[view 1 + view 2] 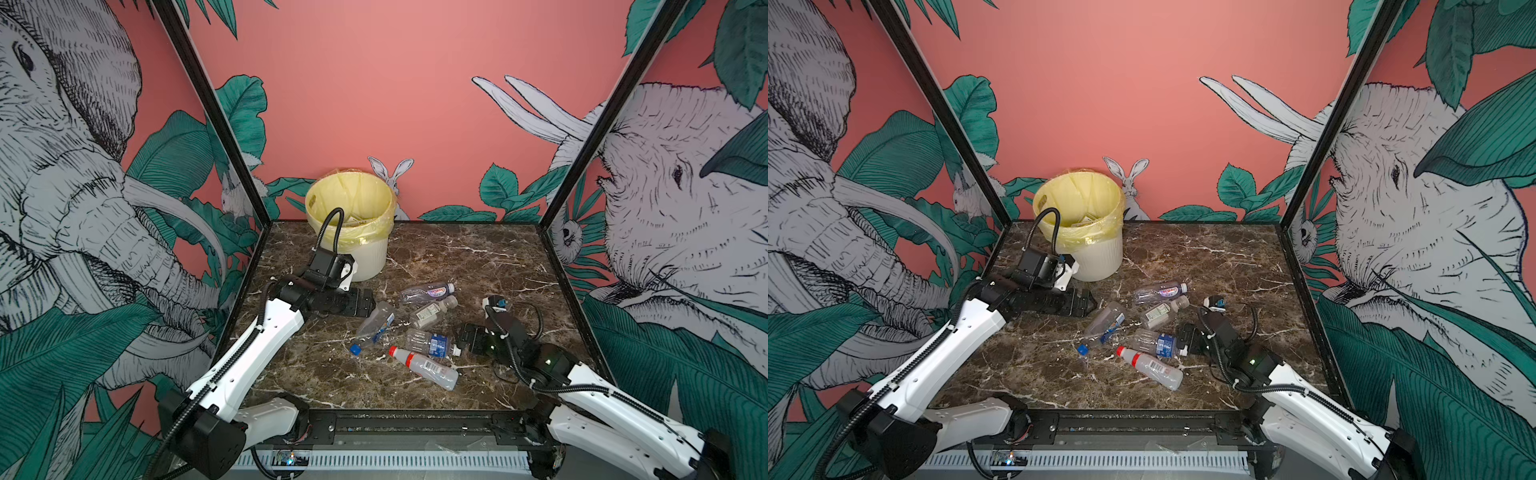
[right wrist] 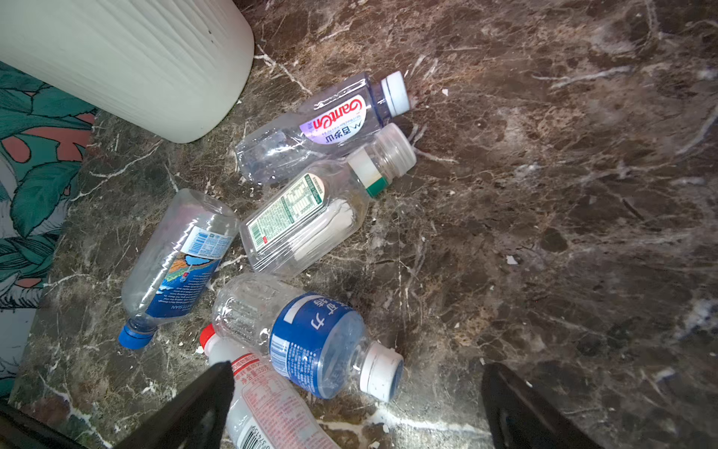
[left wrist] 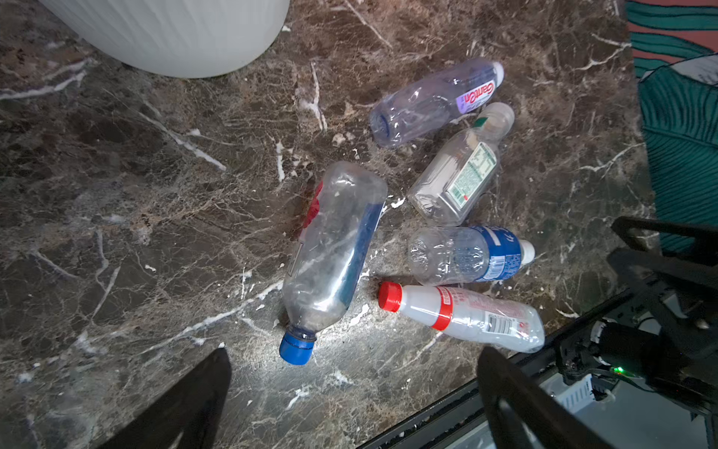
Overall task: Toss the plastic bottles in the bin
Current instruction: 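Move the left gripper down to the blue-labeled bottle with blue cap, then close the left gripper around the blue-labeled bottle's body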
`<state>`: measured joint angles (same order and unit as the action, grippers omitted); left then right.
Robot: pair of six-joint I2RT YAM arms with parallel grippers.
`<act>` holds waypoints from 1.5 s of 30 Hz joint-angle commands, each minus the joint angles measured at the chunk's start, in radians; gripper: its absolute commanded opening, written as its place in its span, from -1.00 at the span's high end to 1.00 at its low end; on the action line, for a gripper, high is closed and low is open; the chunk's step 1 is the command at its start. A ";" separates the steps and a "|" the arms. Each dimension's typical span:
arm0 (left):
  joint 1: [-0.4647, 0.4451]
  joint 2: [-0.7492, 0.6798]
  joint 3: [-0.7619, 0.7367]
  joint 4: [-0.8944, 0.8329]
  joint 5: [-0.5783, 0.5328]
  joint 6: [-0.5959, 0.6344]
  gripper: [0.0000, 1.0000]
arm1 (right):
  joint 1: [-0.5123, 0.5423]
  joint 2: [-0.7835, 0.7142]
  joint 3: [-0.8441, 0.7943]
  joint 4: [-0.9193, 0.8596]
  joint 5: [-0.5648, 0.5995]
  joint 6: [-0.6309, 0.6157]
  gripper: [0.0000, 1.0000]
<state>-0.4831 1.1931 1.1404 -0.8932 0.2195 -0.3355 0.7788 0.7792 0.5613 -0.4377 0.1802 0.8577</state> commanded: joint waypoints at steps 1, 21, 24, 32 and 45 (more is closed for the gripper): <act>-0.005 0.000 -0.049 0.049 0.012 0.007 -0.99 | 0.004 -0.020 -0.015 -0.022 0.038 0.030 -0.98; -0.047 0.172 -0.214 0.298 0.062 0.011 -0.99 | 0.004 -0.009 -0.030 -0.017 0.026 0.058 -0.98; -0.054 0.185 -0.249 0.336 0.041 0.014 -0.99 | 0.004 -0.017 -0.021 -0.031 0.028 0.055 -0.98; -0.092 0.203 -0.275 0.357 -0.050 0.019 -0.99 | 0.004 -0.065 -0.013 -0.047 0.039 0.065 -0.98; -0.174 0.279 -0.239 0.352 -0.194 0.023 -0.90 | 0.004 -0.086 -0.035 -0.040 0.040 0.081 -0.98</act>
<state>-0.6468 1.4662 0.8810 -0.5453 0.0784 -0.3206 0.7788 0.6998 0.5407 -0.4835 0.2024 0.9257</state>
